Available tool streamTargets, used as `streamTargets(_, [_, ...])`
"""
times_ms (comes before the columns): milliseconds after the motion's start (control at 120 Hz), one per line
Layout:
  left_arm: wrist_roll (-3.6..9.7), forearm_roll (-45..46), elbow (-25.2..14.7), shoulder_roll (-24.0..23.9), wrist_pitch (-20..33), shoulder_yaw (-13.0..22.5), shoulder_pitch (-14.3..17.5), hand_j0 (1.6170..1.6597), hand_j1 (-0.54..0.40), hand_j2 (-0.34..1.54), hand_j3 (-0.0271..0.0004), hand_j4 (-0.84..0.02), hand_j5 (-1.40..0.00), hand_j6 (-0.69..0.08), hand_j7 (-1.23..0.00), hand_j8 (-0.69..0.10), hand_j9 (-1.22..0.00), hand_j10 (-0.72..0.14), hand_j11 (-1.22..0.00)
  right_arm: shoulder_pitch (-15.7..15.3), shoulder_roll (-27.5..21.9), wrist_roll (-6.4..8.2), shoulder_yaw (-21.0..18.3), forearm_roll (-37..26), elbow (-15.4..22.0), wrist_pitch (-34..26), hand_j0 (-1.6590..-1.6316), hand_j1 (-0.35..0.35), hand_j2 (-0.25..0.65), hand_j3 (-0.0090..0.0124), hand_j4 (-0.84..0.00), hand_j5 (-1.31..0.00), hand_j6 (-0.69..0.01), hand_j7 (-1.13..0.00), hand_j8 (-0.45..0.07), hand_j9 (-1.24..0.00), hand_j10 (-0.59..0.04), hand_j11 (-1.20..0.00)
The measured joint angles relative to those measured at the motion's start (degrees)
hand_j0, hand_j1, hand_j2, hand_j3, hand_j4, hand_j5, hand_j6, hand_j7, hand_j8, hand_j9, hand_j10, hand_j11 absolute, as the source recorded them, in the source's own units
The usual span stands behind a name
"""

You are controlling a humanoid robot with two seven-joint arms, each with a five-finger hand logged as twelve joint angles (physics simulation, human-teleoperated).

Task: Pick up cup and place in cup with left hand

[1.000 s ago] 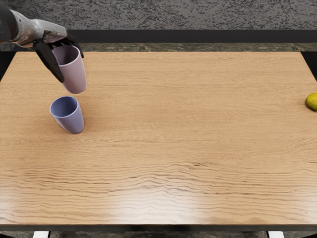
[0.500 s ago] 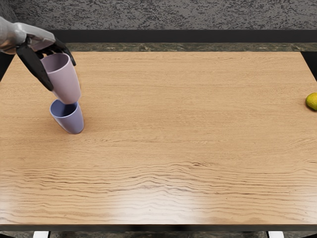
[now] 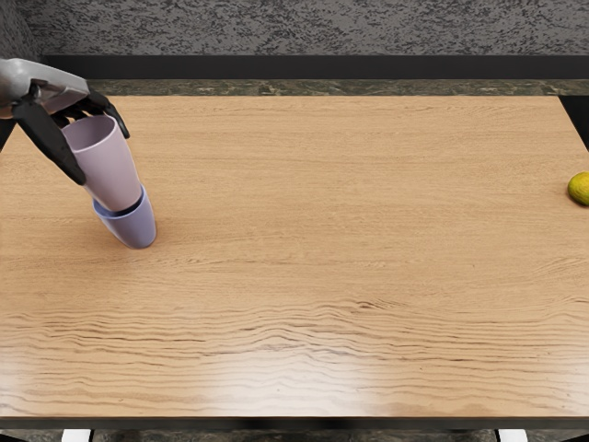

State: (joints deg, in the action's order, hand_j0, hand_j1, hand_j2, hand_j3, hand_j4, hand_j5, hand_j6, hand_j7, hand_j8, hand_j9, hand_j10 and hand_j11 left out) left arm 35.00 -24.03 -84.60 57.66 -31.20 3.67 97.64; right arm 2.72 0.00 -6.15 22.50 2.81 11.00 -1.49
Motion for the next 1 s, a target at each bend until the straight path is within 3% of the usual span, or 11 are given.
streamTargets(158, [-0.01, -0.1, 1.1, -0.7, -0.1, 0.3, -0.2, 1.6563, -0.215, 0.13, 0.0, -0.28, -0.72, -0.152, -0.68, -0.179, -0.66, -0.36, -0.68, 0.0, 0.0, 0.0, 0.0, 0.0, 0.0, 0.0, -1.6581, -0.312, -0.006, 0.0, -0.031, -0.04, -0.031, -0.04, -0.031, -0.04, -0.031, -0.04])
streamTargets(542, [0.0, -0.7, 4.6, -1.1, -0.2, 0.5, -1.4, 1.6541, -0.203, 0.11, 0.0, -0.259, -0.75, -0.129, -0.72, -0.158, -0.7, -0.339, -0.71, 0.0, 0.0, 0.0, 0.0, 0.0, 0.0, 0.0, -1.6581, -0.312, -0.006, 0.0, -0.031, -0.04, -0.031, -0.04, -0.031, -0.04, -0.031, -0.04])
streamTargets(1000, [0.01, -2.4, 8.2, -5.1, -0.2, 0.8, -2.5, 1.6533, -0.219, 0.11, 0.0, -0.224, -0.8, -0.097, -0.75, -0.129, -0.74, -0.316, -0.74, 0.0, 0.0, -0.05, 0.0, 0.0, -0.2, 0.0, -1.6581, -0.312, -0.006, 0.0, -0.031, -0.04, -0.031, -0.04, -0.031, -0.04, -0.031, -0.04])
